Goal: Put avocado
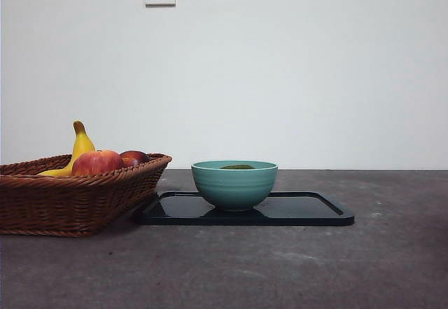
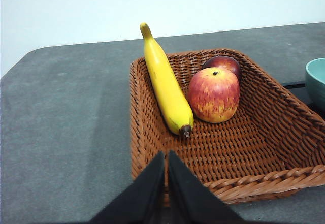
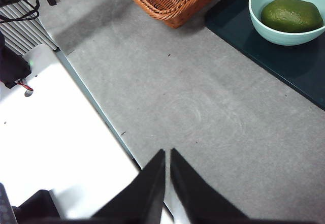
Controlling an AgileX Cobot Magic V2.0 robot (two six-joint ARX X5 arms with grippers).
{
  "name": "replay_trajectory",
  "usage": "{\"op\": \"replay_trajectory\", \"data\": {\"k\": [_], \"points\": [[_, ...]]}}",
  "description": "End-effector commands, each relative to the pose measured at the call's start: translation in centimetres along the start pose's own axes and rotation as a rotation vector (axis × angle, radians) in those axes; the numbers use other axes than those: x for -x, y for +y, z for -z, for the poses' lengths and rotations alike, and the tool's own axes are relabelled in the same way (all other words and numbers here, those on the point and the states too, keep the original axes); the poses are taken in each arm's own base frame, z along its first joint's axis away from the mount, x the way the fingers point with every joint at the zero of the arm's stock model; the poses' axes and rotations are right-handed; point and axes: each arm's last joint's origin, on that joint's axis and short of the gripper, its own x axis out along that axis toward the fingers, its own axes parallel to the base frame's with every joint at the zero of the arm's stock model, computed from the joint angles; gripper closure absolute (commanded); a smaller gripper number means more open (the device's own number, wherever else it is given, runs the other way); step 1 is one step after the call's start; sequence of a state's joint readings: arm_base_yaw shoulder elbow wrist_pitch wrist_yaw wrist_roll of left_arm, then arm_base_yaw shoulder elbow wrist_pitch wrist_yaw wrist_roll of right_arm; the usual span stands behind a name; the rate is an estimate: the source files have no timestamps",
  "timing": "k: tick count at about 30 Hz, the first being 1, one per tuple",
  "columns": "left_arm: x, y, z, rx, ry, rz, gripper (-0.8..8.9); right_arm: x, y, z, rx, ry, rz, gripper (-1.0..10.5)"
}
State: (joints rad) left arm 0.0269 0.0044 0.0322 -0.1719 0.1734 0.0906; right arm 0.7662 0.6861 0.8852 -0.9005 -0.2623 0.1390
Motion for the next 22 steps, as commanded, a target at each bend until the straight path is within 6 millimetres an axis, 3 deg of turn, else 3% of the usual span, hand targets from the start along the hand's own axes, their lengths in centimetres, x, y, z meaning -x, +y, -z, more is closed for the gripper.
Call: {"op": "replay_trajectory", "data": {"k": [1, 7, 12, 22], "points": [[-0.2, 0.0, 0.7, 0.007, 0.027, -0.002, 8.04, 0.8, -0.2, -0.2, 0.020, -0.056, 0.025, 9.4], [-0.2, 0.0, 0.8, 0.007, 0.028, -0.002, 8.04, 3.6, -2.1, -0.7, -0.010, -0.334, 0.228, 9.4], [-0.2, 0.0, 0.7, 0.007, 0.027, -0.002, 8.04, 4.8, -3.8, 0.8, -0.039, -0.547, 0.443, 9.4], [-0.2, 0.0, 0.8, 0.007, 0.028, -0.002, 8.04, 1.3, -7.1, 7.1, -0.012, -0.785, 0.721, 9.4]]}}
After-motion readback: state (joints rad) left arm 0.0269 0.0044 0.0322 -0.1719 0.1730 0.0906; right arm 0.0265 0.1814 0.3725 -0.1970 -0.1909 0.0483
